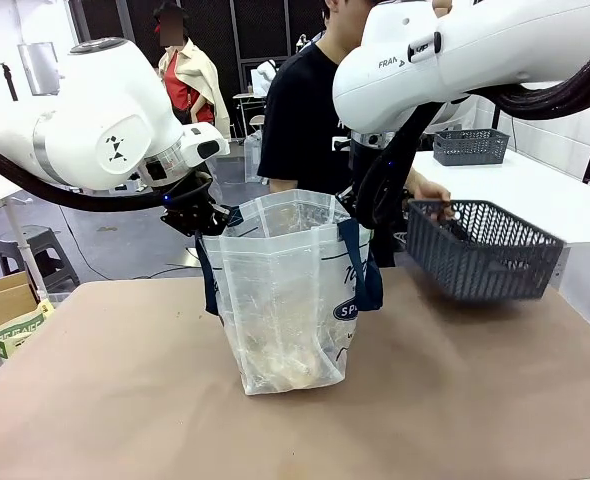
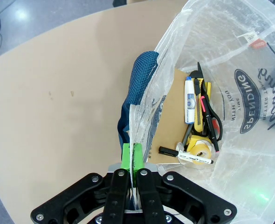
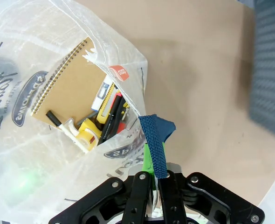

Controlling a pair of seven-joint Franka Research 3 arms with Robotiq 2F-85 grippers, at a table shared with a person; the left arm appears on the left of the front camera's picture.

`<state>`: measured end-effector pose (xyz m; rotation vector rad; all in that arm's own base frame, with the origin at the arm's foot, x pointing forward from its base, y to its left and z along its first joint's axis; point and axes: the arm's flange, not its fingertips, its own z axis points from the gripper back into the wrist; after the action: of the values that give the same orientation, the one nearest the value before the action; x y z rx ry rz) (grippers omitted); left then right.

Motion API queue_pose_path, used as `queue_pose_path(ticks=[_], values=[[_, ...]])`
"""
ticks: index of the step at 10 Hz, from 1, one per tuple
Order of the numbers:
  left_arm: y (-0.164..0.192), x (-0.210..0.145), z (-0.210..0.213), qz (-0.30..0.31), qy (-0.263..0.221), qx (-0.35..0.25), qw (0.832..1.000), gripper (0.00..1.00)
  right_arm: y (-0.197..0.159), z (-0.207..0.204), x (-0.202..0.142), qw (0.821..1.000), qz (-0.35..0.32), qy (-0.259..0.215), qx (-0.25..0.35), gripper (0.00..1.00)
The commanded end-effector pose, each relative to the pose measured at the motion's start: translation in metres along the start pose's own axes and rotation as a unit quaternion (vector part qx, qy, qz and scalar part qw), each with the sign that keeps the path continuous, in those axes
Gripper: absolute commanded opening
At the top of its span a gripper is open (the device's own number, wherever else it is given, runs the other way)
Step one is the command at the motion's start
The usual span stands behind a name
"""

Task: Transfer purchased items from the store into the shopping bag.
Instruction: Move the Reusable shopping bag to the right side of the table.

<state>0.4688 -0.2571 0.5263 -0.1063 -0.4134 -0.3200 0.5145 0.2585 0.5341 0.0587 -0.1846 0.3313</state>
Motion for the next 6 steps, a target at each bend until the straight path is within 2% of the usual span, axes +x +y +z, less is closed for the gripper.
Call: queue_pose_path(ticks=[1,6], values=[[0.0011,-0.0007,0.0013,0.008,-0.002,0.004,1.0,0.0,-0.0012,0.0013,0.0005,1.0,-0.007,-0.001,0.0,0.0],[0.0011,-0.0007,0.0013,0.008,-0.002,0.004,1.0,0.0,-0.0012,0.0013,0.0005,1.0,-0.007,-0.001,0.0,0.0]])
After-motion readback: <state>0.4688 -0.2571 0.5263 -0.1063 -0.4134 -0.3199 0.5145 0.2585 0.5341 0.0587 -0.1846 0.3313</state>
